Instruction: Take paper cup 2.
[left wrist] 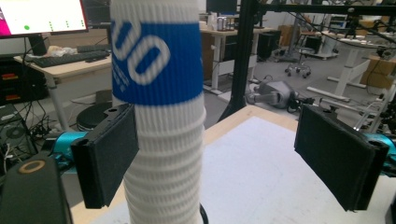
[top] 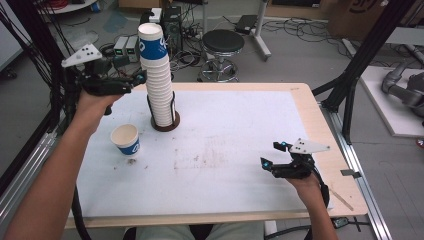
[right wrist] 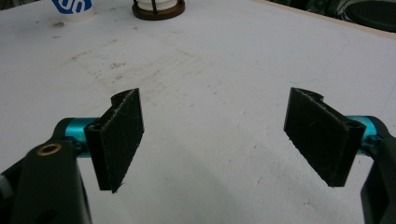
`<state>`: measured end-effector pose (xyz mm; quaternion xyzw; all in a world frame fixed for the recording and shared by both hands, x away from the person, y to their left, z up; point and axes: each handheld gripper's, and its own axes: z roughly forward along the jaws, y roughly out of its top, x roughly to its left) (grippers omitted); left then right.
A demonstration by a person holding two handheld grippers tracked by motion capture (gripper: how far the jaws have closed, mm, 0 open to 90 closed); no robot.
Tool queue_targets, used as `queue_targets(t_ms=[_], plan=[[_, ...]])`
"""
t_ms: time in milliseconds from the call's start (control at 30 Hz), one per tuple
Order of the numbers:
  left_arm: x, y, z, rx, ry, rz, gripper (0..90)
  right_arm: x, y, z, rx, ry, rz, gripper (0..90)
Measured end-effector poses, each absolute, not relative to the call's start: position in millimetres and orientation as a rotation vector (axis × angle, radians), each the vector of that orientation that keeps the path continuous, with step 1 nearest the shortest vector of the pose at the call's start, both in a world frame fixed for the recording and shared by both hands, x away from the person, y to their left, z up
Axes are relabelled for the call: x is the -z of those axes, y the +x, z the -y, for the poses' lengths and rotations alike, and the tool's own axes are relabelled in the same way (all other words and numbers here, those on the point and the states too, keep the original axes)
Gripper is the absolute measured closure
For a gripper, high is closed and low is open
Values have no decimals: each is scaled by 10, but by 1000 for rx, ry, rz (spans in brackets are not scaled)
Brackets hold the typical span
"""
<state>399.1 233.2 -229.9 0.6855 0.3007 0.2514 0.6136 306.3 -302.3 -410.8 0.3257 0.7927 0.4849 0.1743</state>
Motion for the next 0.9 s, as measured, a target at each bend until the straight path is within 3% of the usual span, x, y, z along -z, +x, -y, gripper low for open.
queue_targets(t_ms=[500, 900], plan=[[1878, 4494, -2222, -625, 1600, -762, 136, 4136, 3058, 3017, -1381, 927, -2264, 205], [1860, 4720, -2035, -607, 1644, -776, 155, 4139, 3053, 3057, -1388, 926, -2257, 205]])
